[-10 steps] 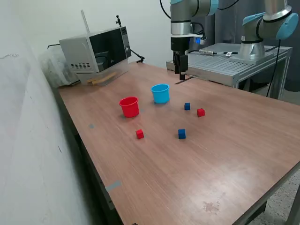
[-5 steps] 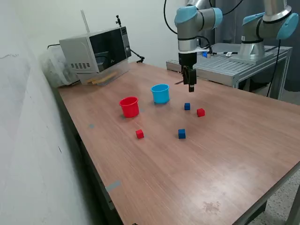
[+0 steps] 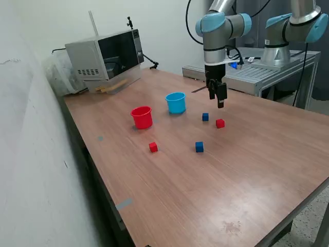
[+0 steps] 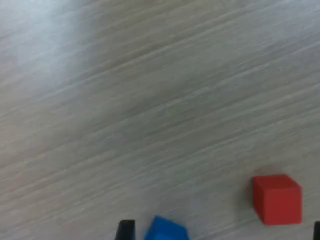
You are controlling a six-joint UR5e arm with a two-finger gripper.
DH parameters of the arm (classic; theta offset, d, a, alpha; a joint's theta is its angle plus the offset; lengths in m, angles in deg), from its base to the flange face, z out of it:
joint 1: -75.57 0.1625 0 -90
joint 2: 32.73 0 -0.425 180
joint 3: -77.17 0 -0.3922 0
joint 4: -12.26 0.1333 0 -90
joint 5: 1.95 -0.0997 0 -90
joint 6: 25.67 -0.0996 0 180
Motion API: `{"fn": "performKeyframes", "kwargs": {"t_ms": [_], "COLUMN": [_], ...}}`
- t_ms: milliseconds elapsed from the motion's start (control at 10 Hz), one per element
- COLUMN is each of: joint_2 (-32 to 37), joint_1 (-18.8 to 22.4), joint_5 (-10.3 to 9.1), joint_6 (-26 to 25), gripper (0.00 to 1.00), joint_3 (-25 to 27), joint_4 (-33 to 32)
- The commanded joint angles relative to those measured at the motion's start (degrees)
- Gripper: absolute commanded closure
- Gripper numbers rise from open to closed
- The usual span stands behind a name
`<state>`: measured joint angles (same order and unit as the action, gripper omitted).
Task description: Place red objects in the red bin, and blue objects in the blue bin.
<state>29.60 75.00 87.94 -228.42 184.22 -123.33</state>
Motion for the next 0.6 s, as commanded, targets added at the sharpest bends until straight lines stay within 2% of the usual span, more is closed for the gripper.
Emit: {"fn": "performKeyframes", "kwargs": {"t_ms": [0,200,500], "joint_2": [-2.6,-2.9,-2.9], "joint_1": [0.7,0.0,-1.1], "joint_5": [-0.85,-0.85,-0.85], "joint_6": [-0.1,-0.2,-5.4], "gripper": [0.0,0.0,0.0], "joint_3": [-1.6,-1.8,-1.5], "joint_4": [-0.5,-0.5,-0.6]}}
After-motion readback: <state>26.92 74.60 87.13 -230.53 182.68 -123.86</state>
